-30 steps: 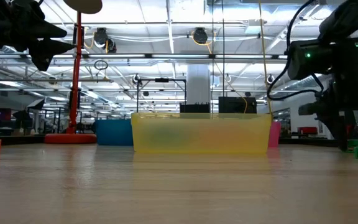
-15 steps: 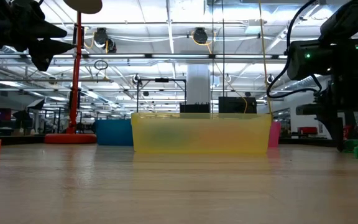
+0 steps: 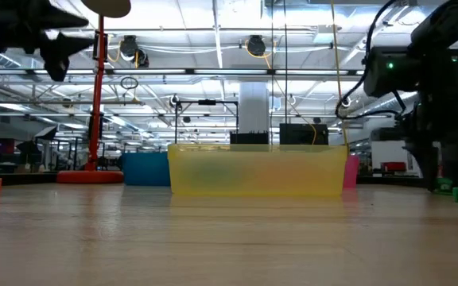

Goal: Pick and place Stapler, Stapler remover, tape
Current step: Put the green stapler into the blue bin

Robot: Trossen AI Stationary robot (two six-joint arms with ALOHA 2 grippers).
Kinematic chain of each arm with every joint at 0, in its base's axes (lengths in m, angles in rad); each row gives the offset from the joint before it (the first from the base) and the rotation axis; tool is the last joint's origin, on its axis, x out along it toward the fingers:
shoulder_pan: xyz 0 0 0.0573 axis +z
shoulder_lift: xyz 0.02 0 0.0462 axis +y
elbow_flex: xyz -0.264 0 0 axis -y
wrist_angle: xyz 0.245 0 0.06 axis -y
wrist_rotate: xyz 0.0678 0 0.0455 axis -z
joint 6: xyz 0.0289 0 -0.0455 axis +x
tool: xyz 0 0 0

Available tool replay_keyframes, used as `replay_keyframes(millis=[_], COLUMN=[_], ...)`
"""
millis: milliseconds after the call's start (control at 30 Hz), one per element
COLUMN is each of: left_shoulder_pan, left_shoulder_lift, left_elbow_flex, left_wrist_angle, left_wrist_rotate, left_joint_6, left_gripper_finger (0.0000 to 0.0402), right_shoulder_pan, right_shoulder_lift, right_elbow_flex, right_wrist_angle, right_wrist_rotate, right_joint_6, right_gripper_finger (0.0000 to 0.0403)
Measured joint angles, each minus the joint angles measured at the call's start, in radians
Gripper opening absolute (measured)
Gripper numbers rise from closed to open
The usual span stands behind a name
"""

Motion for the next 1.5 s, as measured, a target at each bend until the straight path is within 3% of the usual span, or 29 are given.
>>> replay_keyframes(millis=[200,367,500,733,933,1133,1500], left_shoulder_pan=[0.000,0.000,0.000,0.000,0.000,0.000,-0.001], left_shoulder_lift=[0.000,0.000,0.004,0.095,0.223,0.364,0.605], left_elbow_flex=[0.001,0.002,0.002,0.002,0.002,0.002,0.001], left_wrist_angle=[0.185,0.230,0.235,0.253,0.319,0.420,0.699], left_wrist_rotate=[0.000,-0.003,-0.064,-0.142,-0.144,-0.127,-0.058], left_joint_6=[-0.019,-0.017,-0.051,-0.081,-0.126,-0.152,-0.128], left_gripper_finger=[0.0161,0.0161,0.0161,0.0161,0.0161,0.0161,0.0161], right_shoulder_pan=[0.000,0.001,0.000,-0.012,-0.013,-0.021,-0.080], right_shoulder_lift=[-0.078,-0.149,-0.173,-0.126,-0.043,0.049,0.295], right_elbow_flex=[0.034,0.049,0.049,0.050,0.051,0.182,0.551], right_wrist_angle=[0.154,0.466,0.769,1.206,1.448,1.428,1.182], right_wrist_rotate=[0.026,0.104,0.163,0.182,0.180,0.142,-0.076], right_joint_6=[-0.037,-0.122,-0.241,-0.443,-0.619,-0.817,-1.061], right_gripper_finger=[0.0066,0.0070,0.0064,0.0065,0.0066,0.0065,0.0065])
